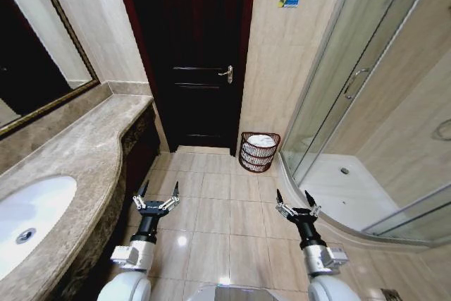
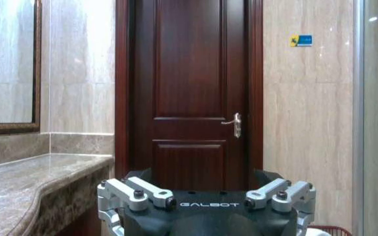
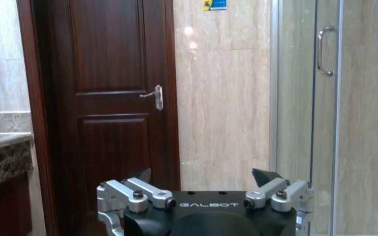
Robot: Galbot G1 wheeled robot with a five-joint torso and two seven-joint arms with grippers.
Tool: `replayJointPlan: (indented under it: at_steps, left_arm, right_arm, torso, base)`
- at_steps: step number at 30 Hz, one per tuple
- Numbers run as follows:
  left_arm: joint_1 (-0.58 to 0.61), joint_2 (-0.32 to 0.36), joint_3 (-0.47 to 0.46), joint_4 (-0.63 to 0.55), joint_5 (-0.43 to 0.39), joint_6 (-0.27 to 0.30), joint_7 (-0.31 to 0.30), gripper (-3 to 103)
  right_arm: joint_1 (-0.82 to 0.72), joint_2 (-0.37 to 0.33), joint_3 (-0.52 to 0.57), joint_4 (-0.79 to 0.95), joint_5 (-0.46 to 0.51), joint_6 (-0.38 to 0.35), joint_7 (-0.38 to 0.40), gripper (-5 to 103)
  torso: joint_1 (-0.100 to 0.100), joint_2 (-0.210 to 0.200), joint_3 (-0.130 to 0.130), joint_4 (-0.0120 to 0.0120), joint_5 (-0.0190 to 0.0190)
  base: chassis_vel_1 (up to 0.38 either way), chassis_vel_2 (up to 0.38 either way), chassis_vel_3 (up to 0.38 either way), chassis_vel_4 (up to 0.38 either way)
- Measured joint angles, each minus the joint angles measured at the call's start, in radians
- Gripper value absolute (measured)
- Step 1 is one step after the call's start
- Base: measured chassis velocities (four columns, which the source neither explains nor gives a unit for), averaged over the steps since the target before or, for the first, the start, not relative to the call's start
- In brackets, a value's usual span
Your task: Discard the used towel into the hamper.
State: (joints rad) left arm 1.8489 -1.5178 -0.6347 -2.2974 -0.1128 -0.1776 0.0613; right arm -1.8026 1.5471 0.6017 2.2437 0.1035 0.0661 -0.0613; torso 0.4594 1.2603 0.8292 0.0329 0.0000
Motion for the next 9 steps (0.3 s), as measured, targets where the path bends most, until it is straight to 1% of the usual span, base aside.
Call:
replayJointPlan:
  at_steps: [9]
  left_arm:
    - [0.000,0.000,0.000,0.000,0.000,0.000,0.000,100]
  right_arm:
    - [0.000,0.000,0.000,0.000,0.000,0.000,0.000,100]
  torso:
    - [0.000,0.000,0.000,0.0000,0.0000]
  base:
    - [0.000,0.000,0.000,0.000]
